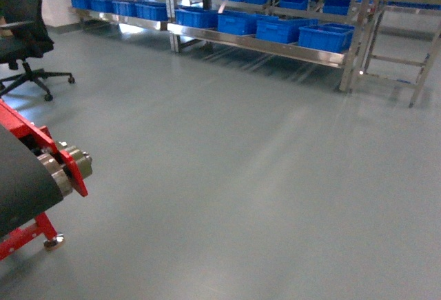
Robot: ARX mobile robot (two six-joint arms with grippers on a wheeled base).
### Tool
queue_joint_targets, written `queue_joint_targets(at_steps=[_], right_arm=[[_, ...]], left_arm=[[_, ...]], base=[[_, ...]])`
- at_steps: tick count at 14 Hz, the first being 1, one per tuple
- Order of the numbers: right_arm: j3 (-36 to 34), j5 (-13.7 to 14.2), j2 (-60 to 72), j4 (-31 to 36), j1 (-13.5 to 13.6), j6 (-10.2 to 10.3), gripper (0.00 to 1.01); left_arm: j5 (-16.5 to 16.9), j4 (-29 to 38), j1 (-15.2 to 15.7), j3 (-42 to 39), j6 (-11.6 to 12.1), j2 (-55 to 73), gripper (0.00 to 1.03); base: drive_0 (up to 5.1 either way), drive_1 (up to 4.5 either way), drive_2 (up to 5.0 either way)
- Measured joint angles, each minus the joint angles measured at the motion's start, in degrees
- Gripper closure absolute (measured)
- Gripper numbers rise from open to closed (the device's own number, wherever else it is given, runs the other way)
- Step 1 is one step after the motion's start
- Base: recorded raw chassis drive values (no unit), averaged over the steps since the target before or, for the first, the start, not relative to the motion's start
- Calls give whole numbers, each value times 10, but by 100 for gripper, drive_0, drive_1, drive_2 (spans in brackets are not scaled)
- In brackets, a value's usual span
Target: Pick blue part to blue bin on bottom shelf
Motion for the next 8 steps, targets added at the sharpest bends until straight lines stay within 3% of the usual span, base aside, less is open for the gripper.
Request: queue_joint_targets(at_steps=[8], right_arm=[[0,0,0,0,0,0,3]], left_arm=[[0,0,0,0,0,0,58]], base=[[-161,-161,-161]])
